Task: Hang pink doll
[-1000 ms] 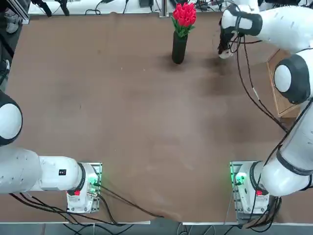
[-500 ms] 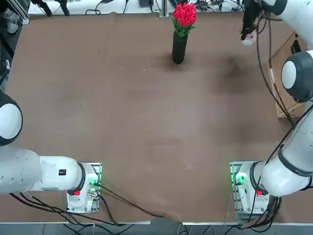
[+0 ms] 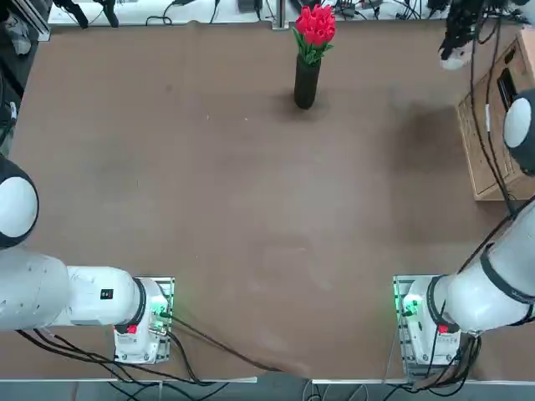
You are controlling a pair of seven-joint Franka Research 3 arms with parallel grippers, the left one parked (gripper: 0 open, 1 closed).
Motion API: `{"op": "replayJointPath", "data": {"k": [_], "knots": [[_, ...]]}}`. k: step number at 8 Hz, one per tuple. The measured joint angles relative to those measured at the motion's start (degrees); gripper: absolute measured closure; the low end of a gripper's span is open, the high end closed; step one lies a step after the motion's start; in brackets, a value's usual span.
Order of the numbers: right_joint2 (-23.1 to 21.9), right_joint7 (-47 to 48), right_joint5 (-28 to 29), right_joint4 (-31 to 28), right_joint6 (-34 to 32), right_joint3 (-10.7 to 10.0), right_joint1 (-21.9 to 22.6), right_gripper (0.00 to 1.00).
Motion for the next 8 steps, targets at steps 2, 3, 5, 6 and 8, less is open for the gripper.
{"op": "replayJointPath", "data": {"k": [2, 3, 5, 6, 8], "knots": [[-0.1, -4.9, 1.8, -0.1, -1.0, 0.0, -4.0, 0.96], [-0.1, -7.0, 2.6, -0.1, -1.1, 0.0, -5.2, 0.96], [-0.1, -10.0, 5.9, -0.1, -2.6, 0.0, -7.6, 0.96], [-0.1, -11.2, 7.0, -0.1, -3.1, 0.0, -9.1, 0.96], [-0.1, -12.9, 8.2, -0.2, -3.5, 0.0, -10.8, 0.96]]}}
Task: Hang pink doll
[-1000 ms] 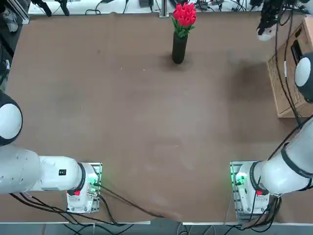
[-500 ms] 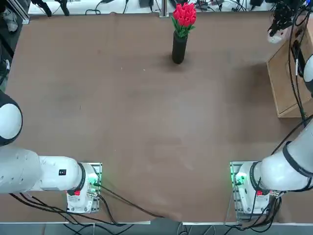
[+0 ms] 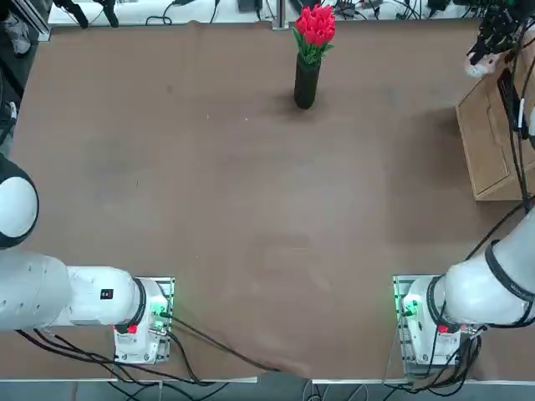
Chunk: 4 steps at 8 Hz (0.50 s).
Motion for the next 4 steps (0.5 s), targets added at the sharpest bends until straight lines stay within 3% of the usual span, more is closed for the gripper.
{"op": "replayJointPath", "data": {"k": [4], "knots": [[0.1, -0.1, 1.7, -0.4, -0.1, 0.0, -0.7, 0.96]]}}
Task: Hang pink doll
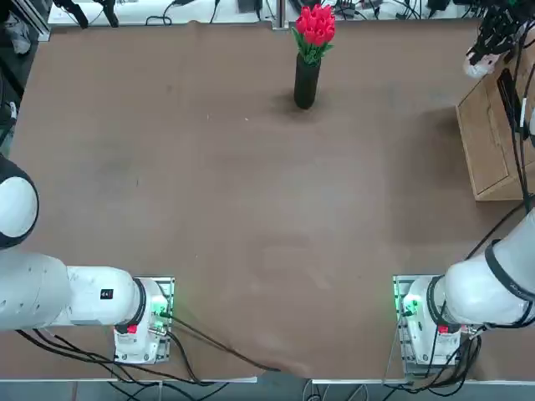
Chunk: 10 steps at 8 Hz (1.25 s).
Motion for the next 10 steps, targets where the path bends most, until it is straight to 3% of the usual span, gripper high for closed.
{"op": "replayJointPath", "data": {"k": [8, 9, 10], "knots": [[0.7, -2.4, 1.6, -1.2, -0.1, 0.0, -2.3, 0.93], [0.7, -2.8, 3.1, -1.2, -0.2, 0.0, -2.5, 0.78], [0.7, -3.9, 3.8, -1.2, -0.4, 0.0, -2.7, 0.58]]}}
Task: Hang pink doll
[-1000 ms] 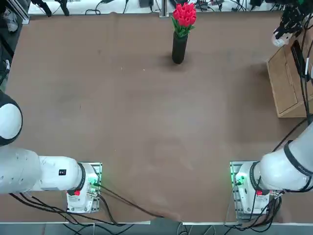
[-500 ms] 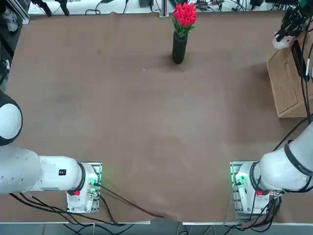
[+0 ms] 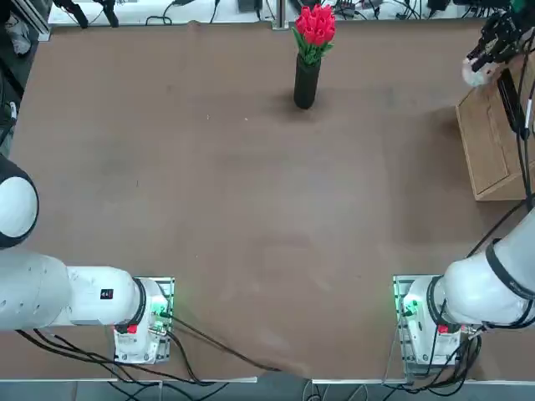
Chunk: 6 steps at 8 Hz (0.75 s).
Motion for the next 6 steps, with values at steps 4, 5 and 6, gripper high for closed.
{"op": "replayJointPath", "data": {"k": [4, 5, 6], "knots": [[-2.0, -15.3, -4.5, 1.1, -6.1, 1.1, 0.8, 0.00], [-3.1, -20.0, -7.6, 1.3, -6.4, 1.6, 3.0, 0.00], [-3.5, -24.2, -9.1, 2.5, -6.2, 1.9, 5.4, 0.00]]}}
